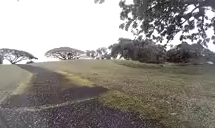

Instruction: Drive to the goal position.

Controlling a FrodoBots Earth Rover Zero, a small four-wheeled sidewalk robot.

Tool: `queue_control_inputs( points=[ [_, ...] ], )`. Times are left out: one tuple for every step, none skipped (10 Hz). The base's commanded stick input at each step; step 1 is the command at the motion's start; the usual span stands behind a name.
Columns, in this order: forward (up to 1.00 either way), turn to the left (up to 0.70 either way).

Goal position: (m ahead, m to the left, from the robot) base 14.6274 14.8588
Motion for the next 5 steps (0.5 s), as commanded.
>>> queue_control_inputs(
  points=[
    [0.0, 0.7],
    [0.0, 0.7],
    [0.0, 0.7],
    [0.0, 0.7],
    [0.0, 0.7]
  ],
)
